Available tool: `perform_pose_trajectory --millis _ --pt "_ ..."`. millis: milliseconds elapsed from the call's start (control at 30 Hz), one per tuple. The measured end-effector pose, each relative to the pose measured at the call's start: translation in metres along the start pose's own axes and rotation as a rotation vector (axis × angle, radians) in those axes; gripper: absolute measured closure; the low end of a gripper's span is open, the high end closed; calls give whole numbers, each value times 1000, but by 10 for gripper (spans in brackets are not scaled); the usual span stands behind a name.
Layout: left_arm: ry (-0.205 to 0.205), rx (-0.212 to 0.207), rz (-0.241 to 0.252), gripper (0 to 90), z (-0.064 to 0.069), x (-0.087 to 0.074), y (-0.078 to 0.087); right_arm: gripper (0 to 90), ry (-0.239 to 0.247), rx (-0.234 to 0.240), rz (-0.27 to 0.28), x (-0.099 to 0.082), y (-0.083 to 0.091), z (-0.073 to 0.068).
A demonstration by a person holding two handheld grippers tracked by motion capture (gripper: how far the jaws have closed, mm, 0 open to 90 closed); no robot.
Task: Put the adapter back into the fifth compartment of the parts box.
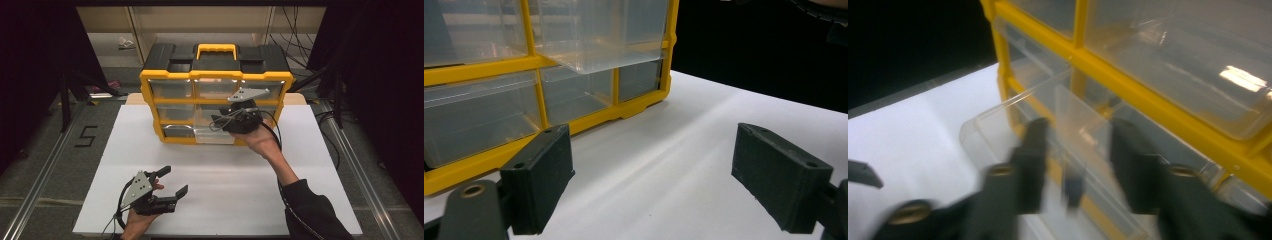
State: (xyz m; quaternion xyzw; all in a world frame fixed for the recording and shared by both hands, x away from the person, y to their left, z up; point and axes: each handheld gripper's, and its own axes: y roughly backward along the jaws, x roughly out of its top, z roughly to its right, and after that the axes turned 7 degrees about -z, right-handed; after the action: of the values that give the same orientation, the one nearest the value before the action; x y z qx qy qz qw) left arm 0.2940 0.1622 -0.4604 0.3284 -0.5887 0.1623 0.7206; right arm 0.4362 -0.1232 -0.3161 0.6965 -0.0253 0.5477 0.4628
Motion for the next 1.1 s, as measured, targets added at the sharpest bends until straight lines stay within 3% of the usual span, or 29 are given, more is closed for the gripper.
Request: perform_pose_trajectory --millis 133,600,933,1100 --pt "-1 1 -1 163 0 0 0 429 0 -8 16 0 3 -2" --pt "-1 -1 0 163 0 0 0 309 -15 22 41 -10 13 -7" --pt "-1 0 -1 163 1 0 0 272 -20 60 97 -26 25 -17" --pt "-1 0 -1 163 1 0 0 265 -11 70 98 -35 28 -21"
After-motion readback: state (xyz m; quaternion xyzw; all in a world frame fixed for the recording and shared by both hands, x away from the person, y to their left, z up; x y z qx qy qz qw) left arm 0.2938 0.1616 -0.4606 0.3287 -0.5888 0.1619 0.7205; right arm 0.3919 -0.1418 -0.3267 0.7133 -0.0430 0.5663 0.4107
